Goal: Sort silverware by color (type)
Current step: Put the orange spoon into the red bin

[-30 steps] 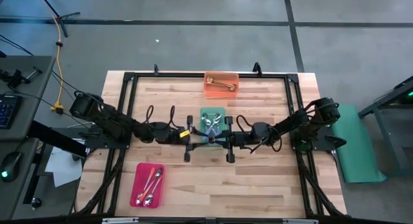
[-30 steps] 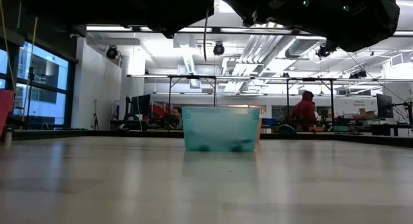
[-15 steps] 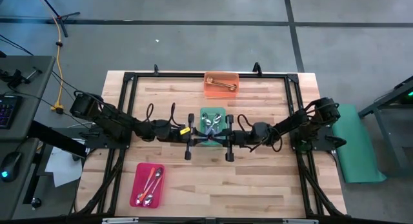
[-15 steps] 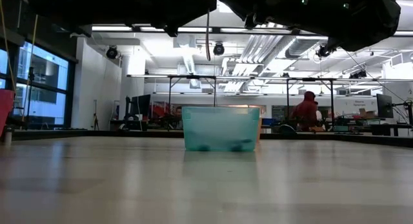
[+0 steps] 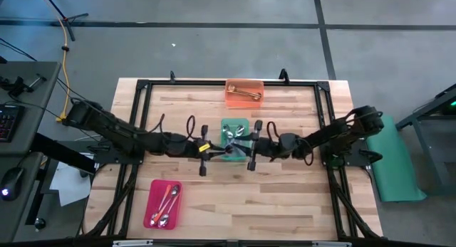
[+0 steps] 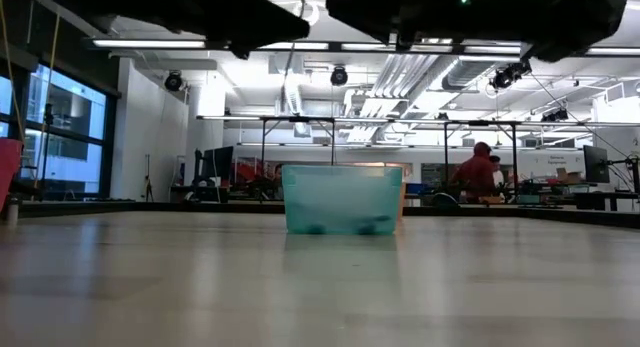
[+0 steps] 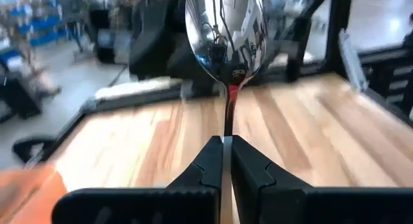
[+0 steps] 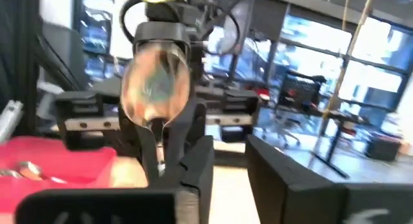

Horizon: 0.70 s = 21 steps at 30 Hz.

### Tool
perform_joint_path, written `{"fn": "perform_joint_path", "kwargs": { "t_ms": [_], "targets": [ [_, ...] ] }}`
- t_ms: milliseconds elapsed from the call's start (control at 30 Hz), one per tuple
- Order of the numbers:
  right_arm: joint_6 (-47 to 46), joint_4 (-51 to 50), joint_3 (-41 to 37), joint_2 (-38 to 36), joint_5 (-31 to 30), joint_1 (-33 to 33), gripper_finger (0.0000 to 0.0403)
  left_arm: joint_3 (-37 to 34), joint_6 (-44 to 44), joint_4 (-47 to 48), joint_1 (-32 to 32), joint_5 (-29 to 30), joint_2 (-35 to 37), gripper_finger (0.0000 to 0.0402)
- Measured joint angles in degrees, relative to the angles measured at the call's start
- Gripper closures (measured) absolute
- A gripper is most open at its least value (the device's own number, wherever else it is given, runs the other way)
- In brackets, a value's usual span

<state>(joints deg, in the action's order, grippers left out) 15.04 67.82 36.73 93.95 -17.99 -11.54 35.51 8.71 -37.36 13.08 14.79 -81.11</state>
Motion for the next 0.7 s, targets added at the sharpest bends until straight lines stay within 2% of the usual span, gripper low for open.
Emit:
{"fn": "perform_joint_path", "kwargs": {
  "t_ms": [100,200,367,500,700],
  "targets": [
    [0.43,-5.22,-0.02,-3.02,-2.61,-0.69,0.0312,-0.04,-2.83,6.49,1.21,2.62,2.97,0.0399],
    [1.4,-11.59,-0.04,-6.07,-4.96,-1.38,0.0312,-0.04,-7.65,14.34,3.02,4.63,6.81,0.0399],
    [1.46,-22.52,-0.04,-9.98,-9.45,-2.46,0.0348,1.17,-18.39,29.25,8.33,8.4,13.71,0.0399],
    [-0.12,-30.37,-0.07,-11.32,-9.48,-2.48,0.0394,6.78,-30.51,47.58,14.88,13.64,16.07,0.0399],
    [-5.0,-37.15,-0.13,-11.45,-9.65,-1.54,0.0397,17.28,-53.17,72.34,24.42,15.62,12.95,0.0399]
  ]
}}
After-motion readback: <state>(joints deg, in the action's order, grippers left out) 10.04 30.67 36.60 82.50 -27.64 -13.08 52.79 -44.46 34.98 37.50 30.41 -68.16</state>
